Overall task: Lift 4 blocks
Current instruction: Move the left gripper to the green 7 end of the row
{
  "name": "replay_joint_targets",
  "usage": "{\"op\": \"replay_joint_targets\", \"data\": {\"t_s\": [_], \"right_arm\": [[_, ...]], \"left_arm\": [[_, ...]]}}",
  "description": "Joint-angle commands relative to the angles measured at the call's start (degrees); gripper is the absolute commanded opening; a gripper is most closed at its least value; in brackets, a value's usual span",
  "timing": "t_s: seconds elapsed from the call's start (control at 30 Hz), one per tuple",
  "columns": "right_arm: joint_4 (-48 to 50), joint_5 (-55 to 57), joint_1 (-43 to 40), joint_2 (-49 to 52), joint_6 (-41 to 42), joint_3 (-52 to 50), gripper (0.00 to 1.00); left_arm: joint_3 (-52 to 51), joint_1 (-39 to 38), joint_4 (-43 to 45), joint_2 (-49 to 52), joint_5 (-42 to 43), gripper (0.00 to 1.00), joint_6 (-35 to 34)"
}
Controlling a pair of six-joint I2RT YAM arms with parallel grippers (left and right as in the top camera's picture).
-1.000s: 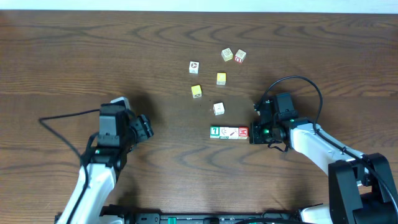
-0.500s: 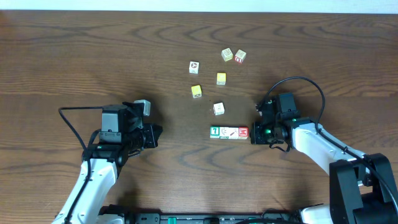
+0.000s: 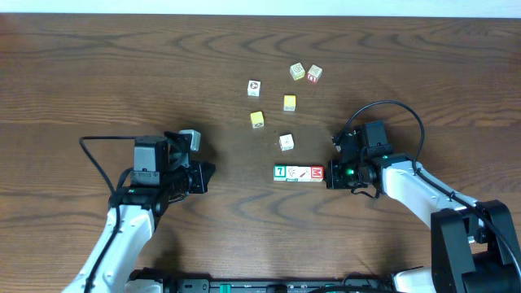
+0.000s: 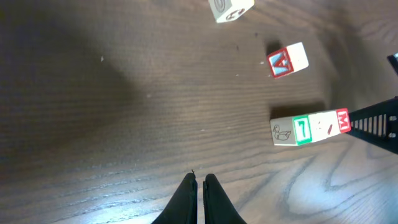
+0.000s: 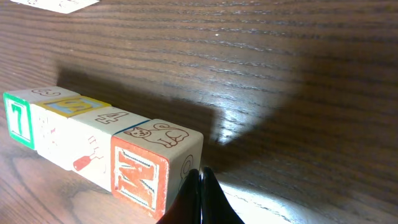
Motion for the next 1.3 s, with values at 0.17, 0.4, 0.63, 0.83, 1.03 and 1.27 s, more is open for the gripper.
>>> {"op": "replay_joint_targets", "data": {"t_s": [0.17,0.4,0.63,0.83,1.03,1.27], "right_arm": [[0.37,-1.60,-0.61,0.31,-1.07,0.20,0.01],[0.66,-2.03,1.11,0.31,-1.77,0.20,0.01],[0.87,-2.05,2.54,0.31,-1.90,0.20,0.01],[0.87,-2.03,3.32,0.31,-1.88,0.20,0.01],[0.92,-1.88,3.32,0.31,-1.42,0.20,0.01],[1.49,-0.57,3.30,0.31,-0.13,0.20,0.01]], "left_arm": [[0.83,-4.15,4.50,10.19,2.71,0.07,0.26],[0.83,-9.62,12.90,17.77,4.85,0.07,-2.84],[0.83,-12.72,17.05,18.88,4.85,0.07,-5.70],[0.83,-13.27,19.65,18.88,4.79,0.07,-6.27],[0.90,-13.27,20.48,18.88,0.09,0.07,-9.88],[2.12,-13.27,20.68,19.82,-0.63,0.07,-10.75]]}}
